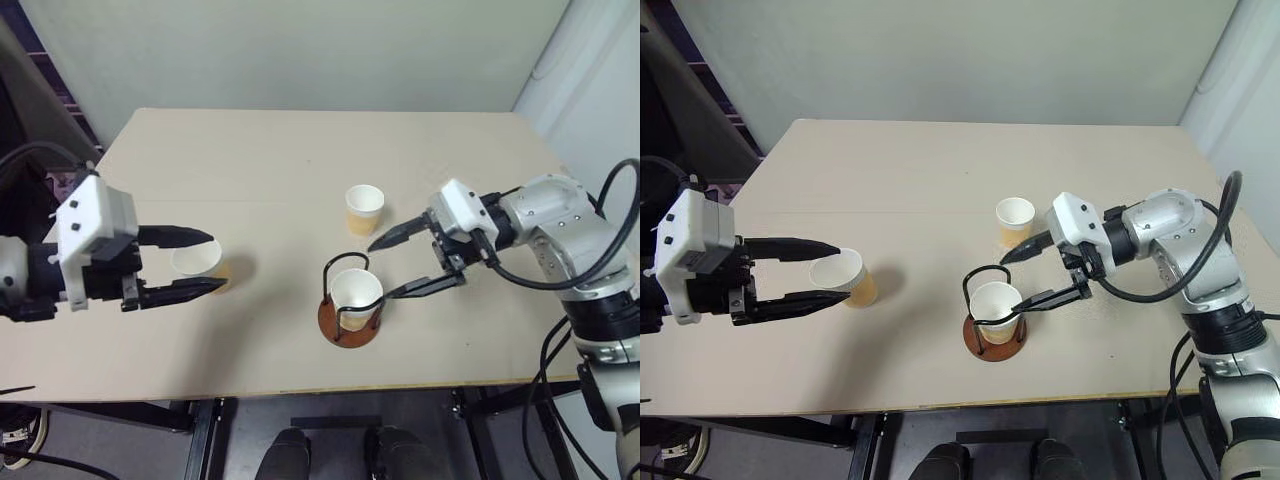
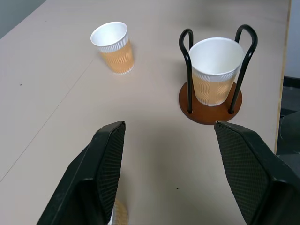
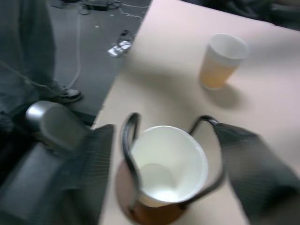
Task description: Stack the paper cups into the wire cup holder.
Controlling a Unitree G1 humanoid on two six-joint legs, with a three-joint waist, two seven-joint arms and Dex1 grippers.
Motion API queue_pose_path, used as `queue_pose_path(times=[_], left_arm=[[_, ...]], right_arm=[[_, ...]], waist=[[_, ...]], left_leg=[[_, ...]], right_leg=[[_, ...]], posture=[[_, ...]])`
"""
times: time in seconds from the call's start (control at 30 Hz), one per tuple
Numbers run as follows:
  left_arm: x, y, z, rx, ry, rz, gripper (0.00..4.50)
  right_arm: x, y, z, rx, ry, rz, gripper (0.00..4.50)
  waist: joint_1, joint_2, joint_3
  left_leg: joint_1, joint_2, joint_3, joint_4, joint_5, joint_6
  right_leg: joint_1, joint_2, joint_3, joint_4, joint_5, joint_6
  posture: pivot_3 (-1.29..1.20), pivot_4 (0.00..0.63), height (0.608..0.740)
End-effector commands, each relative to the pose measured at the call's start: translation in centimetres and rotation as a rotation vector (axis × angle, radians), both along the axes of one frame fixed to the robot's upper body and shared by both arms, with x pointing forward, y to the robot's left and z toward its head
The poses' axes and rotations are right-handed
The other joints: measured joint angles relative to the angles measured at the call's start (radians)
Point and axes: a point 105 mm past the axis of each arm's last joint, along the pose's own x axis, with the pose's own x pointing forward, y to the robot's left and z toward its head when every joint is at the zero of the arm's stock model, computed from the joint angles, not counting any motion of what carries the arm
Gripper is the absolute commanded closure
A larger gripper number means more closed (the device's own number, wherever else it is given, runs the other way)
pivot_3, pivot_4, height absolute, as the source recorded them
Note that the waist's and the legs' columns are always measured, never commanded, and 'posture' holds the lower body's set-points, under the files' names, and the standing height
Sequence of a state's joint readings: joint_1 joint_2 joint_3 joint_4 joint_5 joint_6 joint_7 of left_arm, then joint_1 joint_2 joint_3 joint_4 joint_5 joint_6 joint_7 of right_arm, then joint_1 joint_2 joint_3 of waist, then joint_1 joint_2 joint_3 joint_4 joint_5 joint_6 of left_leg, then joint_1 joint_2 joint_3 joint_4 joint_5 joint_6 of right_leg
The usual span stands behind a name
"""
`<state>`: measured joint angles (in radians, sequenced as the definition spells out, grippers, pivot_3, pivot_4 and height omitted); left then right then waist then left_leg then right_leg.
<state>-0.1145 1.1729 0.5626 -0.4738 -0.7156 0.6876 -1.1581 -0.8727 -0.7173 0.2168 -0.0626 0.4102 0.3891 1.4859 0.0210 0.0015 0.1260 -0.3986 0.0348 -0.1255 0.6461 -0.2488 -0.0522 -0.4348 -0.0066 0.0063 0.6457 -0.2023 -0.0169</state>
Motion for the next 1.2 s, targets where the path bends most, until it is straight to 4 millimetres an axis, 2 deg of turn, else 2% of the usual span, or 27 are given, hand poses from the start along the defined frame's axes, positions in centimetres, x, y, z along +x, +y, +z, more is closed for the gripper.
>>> queue_pose_path(times=[0.03, 0.1, 0.17, 0.33, 0.4, 0.53, 0.6, 0.77, 0.9, 1.03, 1.2], left_arm=[[0.0, -0.4, 0.7, 0.015, -0.051, -0.013, 1.23], [0.3, -0.6, 0.5, 0.013, -0.053, -0.010, 1.23], [0.8, -0.8, 0.2, 0.012, -0.055, -0.006, 1.23], [2.2, -1.7, 0.3, -0.011, -0.108, 0.020, 1.23], [2.2, -2.5, 0.2, -0.021, -0.108, -0.001, 1.23], [1.8, -3.5, 0.0, -0.037, -0.100, -0.019, 1.23], [1.7, -3.6, -0.2, -0.041, -0.094, -0.015, 1.23], [1.5, -3.5, -0.3, -0.031, -0.096, 0.011, 1.23], [1.6, -3.3, -0.4, -0.017, -0.099, 0.029, 1.23], [1.6, -3.4, -0.5, -0.018, -0.101, 0.030, 1.23], [1.7, -3.5, -0.4, -0.014, -0.105, 0.022, 1.23]], right_arm=[[3.5, -0.4, 3.3, 0.075, -0.168, -0.131, 0.02], [7.2, -0.1, 4.5, 0.123, -0.224, -0.276, 0.02], [10.5, 0.5, 4.5, 0.124, -0.254, -0.397, 0.02], [13.8, 1.6, 0.9, -0.034, -0.297, -0.463, 0.02], [14.4, 1.8, -0.3, -0.090, -0.310, -0.479, 0.02], [14.7, 1.5, -2.3, -0.185, -0.316, -0.469, 0.02], [14.6, 1.5, -2.9, -0.211, -0.297, -0.454, 0.02], [14.7, 1.3, -4.4, -0.296, -0.333, -0.448, 0.02], [15.0, 1.6, -4.6, -0.306, -0.368, -0.465, 0.92], [14.9, 2.0, -4.4, -0.280, -0.350, -0.456, 2.31], [14.7, 1.8, -3.8, -0.253, -0.334, -0.446, 4.12]], waist=[[0.000, 0.000, 0.000], [-0.003, 0.000, 0.000], [-0.006, 0.001, 0.000], [-0.002, 0.001, 0.001], [0.002, 0.002, 0.001], [0.007, 0.002, 0.001], [0.007, 0.002, 0.001], [0.006, 0.002, 0.001], [0.005, 0.002, 0.001], [0.005, 0.002, 0.001], [0.005, 0.002, 0.001]], left_leg=[[0.000, 0.000, 0.000, 0.000, 0.000, 0.000], [0.001, 0.000, -0.001, 0.000, 0.000, 0.000], [0.000, 0.001, -0.001, 0.000, 0.000, 0.000], [-0.002, 0.003, -0.003, -0.004, 0.001, -0.001], [-0.004, 0.003, -0.003, -0.005, 0.001, -0.002], [-0.013, 0.003, -0.003, -0.005, -0.001, -0.007], [-0.015, 0.003, -0.003, -0.005, 0.003, -0.017], [-0.016, 0.003, -0.002, -0.003, 0.000, -0.019], [-0.015, 0.003, -0.002, -0.002, 0.000, -0.018], [-0.013, 0.003, -0.002, -0.001, -0.004, -0.010], [-0.010, 0.004, -0.002, -0.001, -0.001, -0.010]], right_leg=[[-0.001, 0.000, 0.000, 0.000, 0.000, 0.000], [-0.002, 0.000, 0.000, 0.001, 0.002, -0.003], [-0.004, 0.000, 0.000, 0.001, 0.004, -0.006], [-0.008, 0.001, -0.002, 0.002, 0.005, -0.008], [-0.010, 0.001, -0.003, 0.002, 0.009, -0.001], [-0.017, 0.000, -0.003, 0.001, 0.011, 0.002], [-0.018, 0.001, -0.004, 0.000, 0.012, 0.004], [-0.017, 0.001, -0.004, -0.002, 0.012, 0.004], [-0.017, 0.001, -0.004, -0.001, 0.012, 0.004], [-0.017, 0.001, -0.004, -0.001, 0.012, 0.004], [-0.015, 0.001, -0.004, 0.002, 0.012, 0.003]], posture=[[0.00, 0.150, 0.740], [0.00, 0.150, 0.740], [0.00, 0.150, 0.740], [0.00, 0.150, 0.740], [0.00, 0.150, 0.740], [0.00, 0.150, 0.740], [0.00, 0.150, 0.740], [0.00, 0.150, 0.740], [0.00, 0.150, 0.740], [0.00, 0.150, 0.740], [0.00, 0.150, 0.740]])
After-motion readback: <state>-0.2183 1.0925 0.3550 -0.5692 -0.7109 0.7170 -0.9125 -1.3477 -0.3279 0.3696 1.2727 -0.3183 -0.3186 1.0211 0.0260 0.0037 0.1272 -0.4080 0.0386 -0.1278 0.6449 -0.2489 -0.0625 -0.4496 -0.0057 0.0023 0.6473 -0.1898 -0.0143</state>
